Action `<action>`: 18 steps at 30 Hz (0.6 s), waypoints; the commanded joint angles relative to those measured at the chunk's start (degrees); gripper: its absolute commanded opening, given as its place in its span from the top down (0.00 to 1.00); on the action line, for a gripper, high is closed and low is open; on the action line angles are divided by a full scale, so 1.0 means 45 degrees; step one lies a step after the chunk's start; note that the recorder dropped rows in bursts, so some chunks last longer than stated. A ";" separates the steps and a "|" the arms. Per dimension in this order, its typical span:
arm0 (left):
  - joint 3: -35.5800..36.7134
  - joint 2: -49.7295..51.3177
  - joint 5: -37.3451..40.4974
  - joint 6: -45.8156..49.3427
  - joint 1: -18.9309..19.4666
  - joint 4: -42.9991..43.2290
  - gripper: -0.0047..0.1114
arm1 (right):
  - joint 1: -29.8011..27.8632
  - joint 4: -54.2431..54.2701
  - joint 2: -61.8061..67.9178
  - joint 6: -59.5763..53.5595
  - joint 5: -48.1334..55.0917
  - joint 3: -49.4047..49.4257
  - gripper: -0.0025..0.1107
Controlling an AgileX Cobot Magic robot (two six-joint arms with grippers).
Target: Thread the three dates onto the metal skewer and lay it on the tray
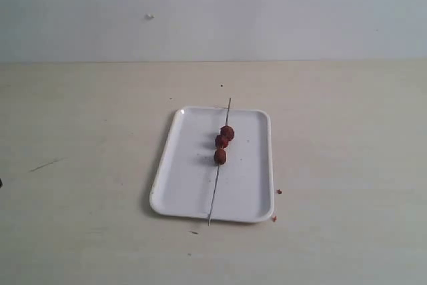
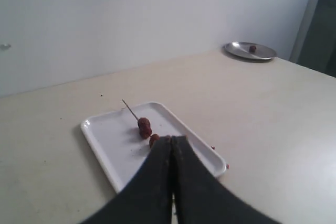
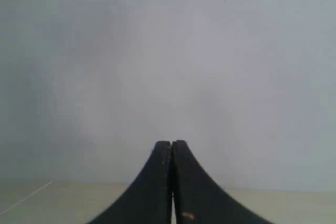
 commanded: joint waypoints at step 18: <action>0.0012 -0.0076 0.1161 -0.0002 -0.0024 -0.0064 0.96 | -0.1411 -0.7632 -0.0072 0.5729 0.0658 0.1797 0.98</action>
